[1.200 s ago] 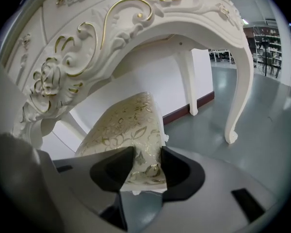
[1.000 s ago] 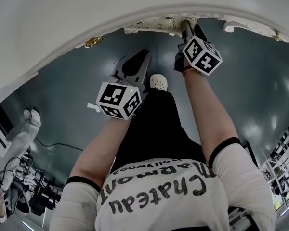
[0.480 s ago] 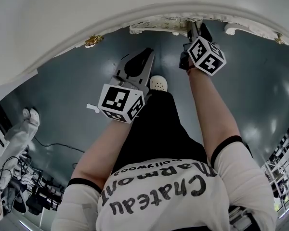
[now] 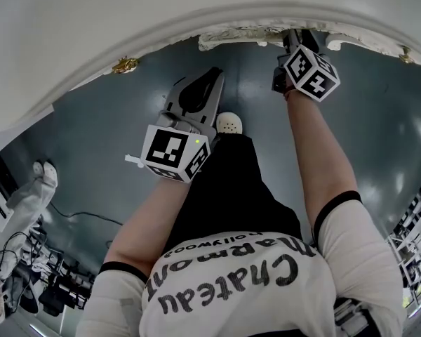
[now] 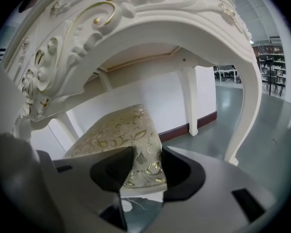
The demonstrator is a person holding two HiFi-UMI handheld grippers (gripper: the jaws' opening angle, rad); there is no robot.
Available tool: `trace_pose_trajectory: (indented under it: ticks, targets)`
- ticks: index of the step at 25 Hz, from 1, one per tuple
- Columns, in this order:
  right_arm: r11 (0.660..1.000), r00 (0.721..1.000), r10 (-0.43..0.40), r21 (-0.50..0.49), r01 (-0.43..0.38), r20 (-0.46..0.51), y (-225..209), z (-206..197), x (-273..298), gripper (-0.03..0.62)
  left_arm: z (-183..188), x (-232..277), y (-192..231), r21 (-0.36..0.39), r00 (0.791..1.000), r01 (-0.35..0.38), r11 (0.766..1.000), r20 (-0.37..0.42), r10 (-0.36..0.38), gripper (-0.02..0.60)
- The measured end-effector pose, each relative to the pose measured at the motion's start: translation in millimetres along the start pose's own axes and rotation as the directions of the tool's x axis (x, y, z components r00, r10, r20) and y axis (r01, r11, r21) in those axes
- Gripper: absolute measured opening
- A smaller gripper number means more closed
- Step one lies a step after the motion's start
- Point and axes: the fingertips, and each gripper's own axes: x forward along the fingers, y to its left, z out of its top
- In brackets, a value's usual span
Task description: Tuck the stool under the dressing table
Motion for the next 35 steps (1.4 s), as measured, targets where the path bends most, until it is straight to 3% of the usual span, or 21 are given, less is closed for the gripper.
trace_pose_trajectory:
  ticks: [5, 9, 14, 20, 26, 31, 35]
  targets:
    - [0.999, 0.999, 0.042, -0.019, -0.042, 0.014, -2, 14, 15, 0.199, -4, 6, -18, 0.013, 0.999, 0.045, 0.999, -0.025, -0.045, 0.043]
    - [1.0, 1.0, 0.01, -0.017, -0.01, -0.014, -1, 24, 26, 0.199, -2, 4, -35, 0.021, 0.996, 0.075, 0.997, -0.045, -0.074, 0.043]
    - [0.994, 0.998, -0.02, 0.109, 0.014, 0.053, -12, 17, 9, 0.204, 6, -7, -47, 0.03, 0.996, 0.067, 0.997, -0.057, -0.065, 0.043]
    - [0.998, 1.0, 0.012, 0.069, -0.014, 0.023, 13, 20, -43, 0.202, 27, -44, -60, 0.03, 0.996, 0.057, 0.998, -0.067, -0.055, 0.043]
    - [0.996, 0.999, 0.053, 0.073, -0.053, 0.008, 48, 38, -99, 0.202, 75, -78, -89, 0.016, 0.994, 0.105, 0.994, -0.028, -0.104, 0.034]
    - [0.988, 0.988, 0.146, 0.051, -0.149, 0.049, 97, 66, -170, 0.189, 113, -113, -105, 0.073, 0.994, 0.109, 0.991, -0.002, -0.109, 0.031]
    - [0.966, 0.965, 0.223, 0.104, -0.238, 0.139, 139, 99, -241, 0.116, 148, -148, -121, 0.086, 0.995, 0.089, 0.992, 0.042, -0.092, 0.029]
